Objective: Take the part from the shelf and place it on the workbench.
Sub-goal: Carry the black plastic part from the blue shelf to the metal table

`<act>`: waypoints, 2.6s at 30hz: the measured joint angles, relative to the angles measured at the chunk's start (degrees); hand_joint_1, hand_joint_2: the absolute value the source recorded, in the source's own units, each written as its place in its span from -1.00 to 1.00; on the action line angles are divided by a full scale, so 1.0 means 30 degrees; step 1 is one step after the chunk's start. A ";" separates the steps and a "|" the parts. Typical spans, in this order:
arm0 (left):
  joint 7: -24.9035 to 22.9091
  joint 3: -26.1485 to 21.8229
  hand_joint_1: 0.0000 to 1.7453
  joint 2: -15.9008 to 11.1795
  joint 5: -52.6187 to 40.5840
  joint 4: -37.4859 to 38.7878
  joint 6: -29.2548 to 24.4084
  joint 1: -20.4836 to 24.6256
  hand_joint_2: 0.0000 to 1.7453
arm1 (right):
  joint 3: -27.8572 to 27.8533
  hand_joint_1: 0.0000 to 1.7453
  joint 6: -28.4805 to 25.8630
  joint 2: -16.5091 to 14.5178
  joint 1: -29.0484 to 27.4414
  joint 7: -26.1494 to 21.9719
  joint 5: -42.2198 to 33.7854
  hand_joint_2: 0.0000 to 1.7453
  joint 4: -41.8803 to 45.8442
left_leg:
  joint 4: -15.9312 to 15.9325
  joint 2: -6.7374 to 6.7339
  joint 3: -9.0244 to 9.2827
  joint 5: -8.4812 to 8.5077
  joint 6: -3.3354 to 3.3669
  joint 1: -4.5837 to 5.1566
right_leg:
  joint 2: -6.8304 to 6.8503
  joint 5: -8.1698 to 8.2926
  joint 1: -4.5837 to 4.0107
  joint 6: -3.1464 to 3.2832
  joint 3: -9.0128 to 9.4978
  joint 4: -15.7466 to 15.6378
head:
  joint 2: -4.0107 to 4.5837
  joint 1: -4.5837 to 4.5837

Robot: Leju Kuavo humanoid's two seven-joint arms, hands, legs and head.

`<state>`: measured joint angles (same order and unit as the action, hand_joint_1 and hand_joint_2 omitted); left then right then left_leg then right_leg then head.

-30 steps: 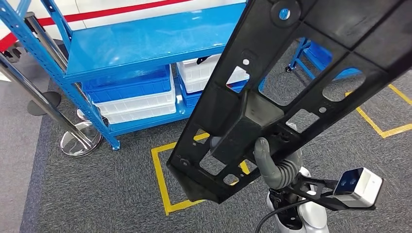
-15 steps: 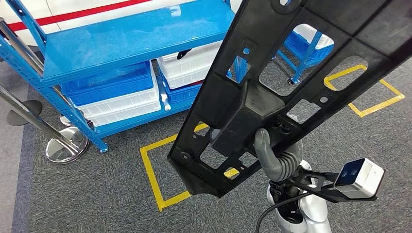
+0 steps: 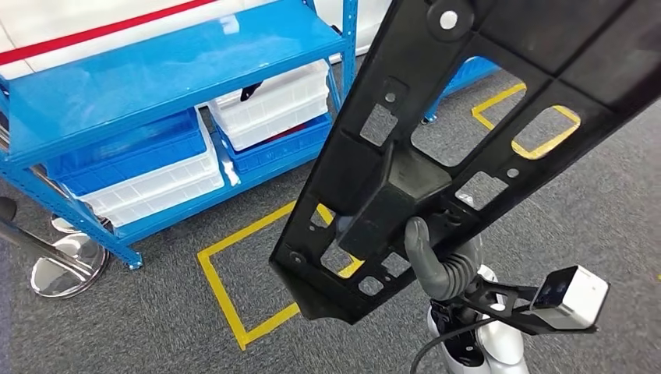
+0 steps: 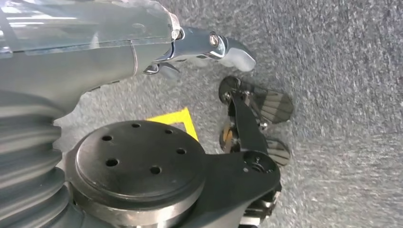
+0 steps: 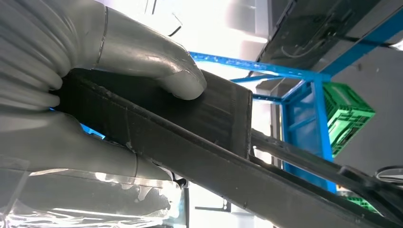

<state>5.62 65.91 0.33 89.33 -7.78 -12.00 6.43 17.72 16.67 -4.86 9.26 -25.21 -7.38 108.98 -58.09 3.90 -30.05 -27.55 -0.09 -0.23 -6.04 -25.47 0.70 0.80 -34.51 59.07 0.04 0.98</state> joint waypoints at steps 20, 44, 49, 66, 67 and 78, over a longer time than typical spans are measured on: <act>-0.0149 0.0006 -1.00 0.0044 -0.0035 -0.0007 0.0620 0.0108 1.00 | 0.0009 1.00 -0.0084 -0.0024 -0.0176 0.0100 0.0434 1.00 0.0543 | -0.2302 -0.2013 -0.1313 -0.1650 -0.0640 -0.0152 | 0.2175 -0.0170 0.0046 0.0354 -0.0175 0.0156 | 0.0000 -0.0051; -0.0743 0.1122 -1.00 -0.0264 -0.1162 0.0035 0.0455 0.0192 1.00 | -0.0685 1.00 -0.0403 -0.0164 -0.0789 -0.0667 0.0514 1.00 0.0596 | 0.0285 -0.3135 0.0042 -0.0248 -0.0002 0.0045 | 0.3257 -0.0327 0.0053 -0.0623 -0.0045 0.0275 | 0.0000 -0.0240; -0.1120 0.1199 -1.00 -0.0284 -0.1075 0.0036 0.0530 0.0248 1.00 | -0.0881 1.00 -0.0475 -0.0201 -0.1059 -0.0628 0.0698 1.00 0.0601 | -0.0509 -0.2721 -0.0150 -0.1009 -0.0475 -0.0073 | 0.2439 -0.0209 0.0006 0.0041 -0.0101 -0.0022 | 0.0000 -0.0207; -0.1082 0.1778 -1.00 -0.0016 -0.1479 0.0036 0.1461 0.0238 1.00 | -0.0982 1.00 -0.0678 -0.0297 -0.1079 -0.0222 0.1281 1.00 0.0264 | 0.0202 -0.1177 -0.0345 0.0062 0.0475 -0.0133 | 0.1157 -0.1222 -0.0075 -0.0565 -0.1503 0.2229 | 0.0000 -0.0280; -0.1159 0.1823 -1.00 0.0006 -0.1501 0.0036 0.1479 0.0204 1.00 | -0.0983 1.00 -0.0676 -0.0295 -0.1060 -0.0193 0.1288 1.00 0.0219 | 0.0203 -0.1423 -0.0386 0.0074 0.0517 -0.0084 | 0.1560 -0.1857 -0.0066 -0.0614 -0.2086 0.3519 | 0.0000 -0.0297; -0.1874 0.2162 -1.00 0.0464 -0.1627 0.0036 0.1450 0.0255 1.00 | -0.1114 1.00 -0.0672 -0.0272 -0.1183 0.0468 0.1297 1.00 0.0071 | 0.0095 -0.3500 -0.0285 -0.0206 0.0072 0.0200 | 0.2767 -0.0305 -0.0360 -0.0092 0.0204 -0.0287 | 0.0000 -0.0287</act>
<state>0.00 72.40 1.72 84.45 -7.67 -7.65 7.20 14.38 14.66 -5.67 5.72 -23.80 -3.49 109.20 -57.81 -6.60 -30.91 -28.16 0.13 0.37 2.26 -26.38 -0.38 0.52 -33.90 58.21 0.04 0.12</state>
